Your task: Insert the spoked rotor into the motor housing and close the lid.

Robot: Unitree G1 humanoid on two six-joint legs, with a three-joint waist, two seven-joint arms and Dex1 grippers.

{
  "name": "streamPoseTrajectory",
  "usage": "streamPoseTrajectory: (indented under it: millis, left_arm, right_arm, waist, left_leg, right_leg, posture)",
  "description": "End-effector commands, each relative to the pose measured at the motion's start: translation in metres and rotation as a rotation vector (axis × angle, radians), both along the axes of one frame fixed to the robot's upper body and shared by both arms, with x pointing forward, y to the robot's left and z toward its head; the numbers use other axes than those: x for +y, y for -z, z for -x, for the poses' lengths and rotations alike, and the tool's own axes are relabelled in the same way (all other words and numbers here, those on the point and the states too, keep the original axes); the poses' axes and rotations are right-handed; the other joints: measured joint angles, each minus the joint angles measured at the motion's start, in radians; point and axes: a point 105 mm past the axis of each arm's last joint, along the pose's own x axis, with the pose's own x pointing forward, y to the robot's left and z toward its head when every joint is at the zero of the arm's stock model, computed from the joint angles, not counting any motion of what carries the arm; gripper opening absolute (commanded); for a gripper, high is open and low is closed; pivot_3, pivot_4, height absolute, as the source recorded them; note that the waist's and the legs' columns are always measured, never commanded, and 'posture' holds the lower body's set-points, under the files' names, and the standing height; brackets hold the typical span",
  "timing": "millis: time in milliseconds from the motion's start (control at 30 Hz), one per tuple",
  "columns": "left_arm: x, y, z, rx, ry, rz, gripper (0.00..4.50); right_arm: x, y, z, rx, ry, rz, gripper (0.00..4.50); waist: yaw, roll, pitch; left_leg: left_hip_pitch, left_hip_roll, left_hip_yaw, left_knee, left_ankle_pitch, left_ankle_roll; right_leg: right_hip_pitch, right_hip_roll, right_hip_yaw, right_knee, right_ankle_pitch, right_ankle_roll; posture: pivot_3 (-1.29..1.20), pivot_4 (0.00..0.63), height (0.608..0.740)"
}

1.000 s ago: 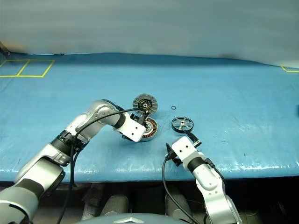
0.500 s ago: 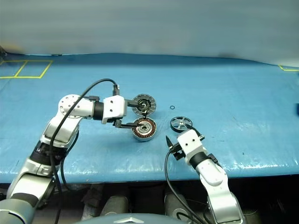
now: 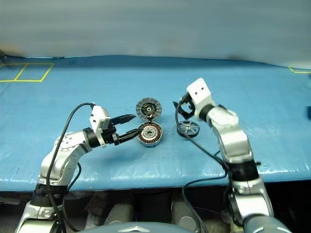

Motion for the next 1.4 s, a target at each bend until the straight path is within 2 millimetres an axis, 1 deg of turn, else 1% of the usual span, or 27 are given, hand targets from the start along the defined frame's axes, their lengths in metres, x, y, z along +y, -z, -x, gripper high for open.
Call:
streamPoseTrajectory:
  millis: [33, 100, 133, 233, 367, 467, 600, 667, 833, 900, 967, 1133, 1233, 1400]
  left_arm:
    - [-0.005, -0.011, 0.008, -0.035, -0.001, 0.029, 3.27]
    - [-0.004, -0.009, 0.011, -0.031, -0.014, 0.018, 3.27]
    - [-0.003, -0.007, 0.012, -0.025, -0.025, 0.016, 3.27]
    - [-0.001, -0.005, 0.019, 0.006, -0.021, 0.029, 3.27]
    - [-0.001, -0.007, 0.029, 0.019, -0.002, 0.031, 3.27]
    - [0.001, -0.009, 0.035, 0.022, 0.013, 0.032, 3.27]
    - [0.004, -0.006, 0.036, 0.038, 0.005, 0.016, 3.27]
    - [0.005, -0.005, 0.036, 0.042, 0.000, 0.020, 3.27]
    - [0.003, -0.001, 0.035, 0.046, -0.003, 0.005, 3.27]
    - [0.002, -0.001, 0.033, 0.044, -0.007, -0.001, 3.27]
    - [0.002, 0.000, 0.033, 0.045, -0.009, -0.010, 3.27]
    - [0.002, 0.000, 0.031, 0.041, -0.013, -0.021, 3.27]
    - [0.007, 0.008, 0.027, 0.047, -0.048, -0.077, 3.27]
    - [0.004, 0.007, 0.028, 0.047, -0.039, -0.063, 3.27]
  right_arm:
    - [-0.011, 0.008, -0.028, 0.099, 0.027, 0.054, 4.50]
    - [-0.015, 0.017, -0.042, 0.144, 0.033, 0.137, 4.50]
    - [-0.016, 0.021, -0.045, 0.169, 0.030, 0.146, 4.50]
    - [-0.017, 0.034, -0.056, 0.231, 0.049, 0.147, 4.50]
    - [-0.011, 0.046, -0.061, 0.284, 0.035, 0.105, 4.50]
    - [0.002, 0.048, -0.059, 0.316, -0.032, 0.035, 4.50]
    - [0.016, 0.045, -0.055, 0.320, -0.121, -0.028, 4.50]
    - [0.019, 0.045, -0.053, 0.321, -0.144, -0.035, 4.50]
    - [0.011, 0.072, -0.047, 0.373, -0.111, 0.029, 4.50]
    - [0.003, 0.079, -0.049, 0.375, -0.057, 0.045, 4.50]
    - [0.000, 0.082, -0.049, 0.375, -0.035, 0.046, 4.50]
    - [0.001, 0.087, -0.048, 0.387, -0.042, 0.053, 4.50]
    - [0.011, 0.085, -0.048, 0.375, -0.064, 0.042, 4.50]
    - [0.018, 0.086, -0.048, 0.371, -0.073, 0.034, 4.50]
  waist:
    - [-0.006, 0.000, 0.000]
    - [-0.010, 0.000, 0.000]
    - [-0.012, 0.000, 0.000]
    - [-0.018, 0.000, 0.000]
    - [-0.025, 0.001, 0.000]
    - [-0.030, 0.001, 0.001]
    - [-0.032, 0.002, 0.001]
    - [-0.033, 0.002, 0.001]
    - [-0.033, 0.003, 0.002]
    - [-0.033, 0.003, 0.002]
    - [-0.033, 0.003, 0.002]
    - [-0.034, 0.003, 0.002]
    - [-0.035, 0.003, 0.002]
    - [-0.042, 0.003, 0.002]
  left_leg:
    - [0.000, 0.000, 0.000, 0.000, 0.000, 0.000]
    - [0.000, 0.000, 0.001, -0.002, 0.000, 0.000]
    - [-0.001, 0.000, 0.000, -0.003, 0.000, 0.000]
    - [-0.002, 0.000, 0.001, -0.004, -0.001, 0.001]
    - [-0.003, 0.000, 0.001, -0.006, -0.001, 0.001]
    - [-0.003, 0.000, 0.001, -0.006, -0.001, 0.001]
    - [-0.003, 0.000, 0.000, -0.005, -0.001, 0.001]
    - [-0.003, 0.000, 0.001, -0.005, -0.001, 0.001]
    - [-0.003, 0.000, 0.000, -0.005, -0.001, 0.001]
    - [-0.003, 0.000, 0.000, -0.005, -0.001, 0.001]
    - [-0.003, 0.000, 0.001, -0.005, -0.001, 0.001]
    - [-0.002, 0.000, 0.001, -0.005, -0.001, 0.001]
    - [-0.002, 0.000, 0.000, -0.005, -0.001, 0.001]
    - [-0.001, 0.000, 0.001, -0.005, -0.001, 0.001]
  right_leg:
    - [0.000, 0.000, 0.000, 0.000, 0.000, 0.000]
    - [-0.001, 0.000, 0.000, -0.001, 0.000, 0.000]
    - [-0.001, -0.001, 0.000, -0.002, 0.000, -0.001]
    - [-0.002, -0.001, 0.000, -0.003, 0.000, -0.001]
    - [-0.004, -0.002, 0.000, -0.004, 0.000, -0.001]
    - [-0.004, -0.002, 0.000, -0.004, 0.000, -0.001]
    - [-0.003, -0.002, 0.000, -0.004, 0.000, -0.001]
    - [-0.003, -0.002, 0.000, -0.004, 0.000, 0.000]
    - [-0.003, -0.001, 0.000, -0.004, 0.000, -0.001]
    - [-0.003, -0.001, 0.000, -0.004, 0.000, 0.000]
    - [-0.003, -0.002, 0.000, -0.004, 0.000, 0.000]
    - [-0.003, -0.001, 0.000, -0.004, 0.000, 0.000]
    - [-0.002, -0.001, 0.000, -0.004, 0.000, 0.000]
    - [-0.002, -0.001, 0.000, -0.004, 0.000, 0.000]
  posture:
    - [0.00, 0.150, 0.740]
    - [0.00, 0.150, 0.740]
    - [0.00, 0.150, 0.740]
    - [0.00, 0.150, 0.740]
    - [0.00, 0.150, 0.740]
    - [0.00, 0.150, 0.740]
    - [0.00, 0.150, 0.740]
    - [0.00, 0.150, 0.740]
    - [0.00, 0.150, 0.740]
    - [0.00, 0.150, 0.740]
    - [0.00, 0.150, 0.740]
    - [0.00, 0.150, 0.740]
    - [0.00, 0.150, 0.740]
    - [0.00, 0.150, 0.740]
